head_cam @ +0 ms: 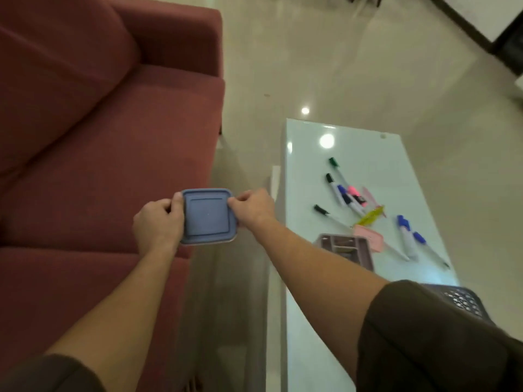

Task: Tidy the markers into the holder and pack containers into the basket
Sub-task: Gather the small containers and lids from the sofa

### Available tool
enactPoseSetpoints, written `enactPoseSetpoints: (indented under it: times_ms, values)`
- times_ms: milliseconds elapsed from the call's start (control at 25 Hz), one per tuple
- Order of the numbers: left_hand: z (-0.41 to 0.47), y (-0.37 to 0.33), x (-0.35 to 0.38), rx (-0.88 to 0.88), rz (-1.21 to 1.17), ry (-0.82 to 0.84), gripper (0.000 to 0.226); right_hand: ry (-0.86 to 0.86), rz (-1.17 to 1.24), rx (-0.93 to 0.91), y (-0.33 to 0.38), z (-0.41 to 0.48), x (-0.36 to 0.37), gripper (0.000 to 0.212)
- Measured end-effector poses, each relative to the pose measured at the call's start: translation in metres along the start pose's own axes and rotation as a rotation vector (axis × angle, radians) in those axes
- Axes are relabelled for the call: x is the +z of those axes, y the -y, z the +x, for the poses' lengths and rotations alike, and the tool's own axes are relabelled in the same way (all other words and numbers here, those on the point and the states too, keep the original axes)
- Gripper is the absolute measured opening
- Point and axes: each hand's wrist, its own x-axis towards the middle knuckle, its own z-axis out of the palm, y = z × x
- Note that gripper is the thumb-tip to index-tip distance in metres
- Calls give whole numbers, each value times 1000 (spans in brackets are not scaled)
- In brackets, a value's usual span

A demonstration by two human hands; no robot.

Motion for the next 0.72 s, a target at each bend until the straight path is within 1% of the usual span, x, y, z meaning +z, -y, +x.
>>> enactPoseSetpoints:
  times_ms: [120,240,320,480,720]
  values:
    - [-32,-64,41,69,-37,89,52,-65,74,83,-47,4,-75,18]
    - [-75,-95,76,108,-35,177,50,-81,71,167,-100,-7,-120,19]
    - [-102,-99,93,123,-21,222,47,-70,33,202,-129,-19,-135,19]
    - [-144,-90,116,111,-23,275,30,-41,3,251,-171,-38,-144,18]
    - [-189,-60,131,65,-23,325,26,64,-88,317,-213,-57,-132,16]
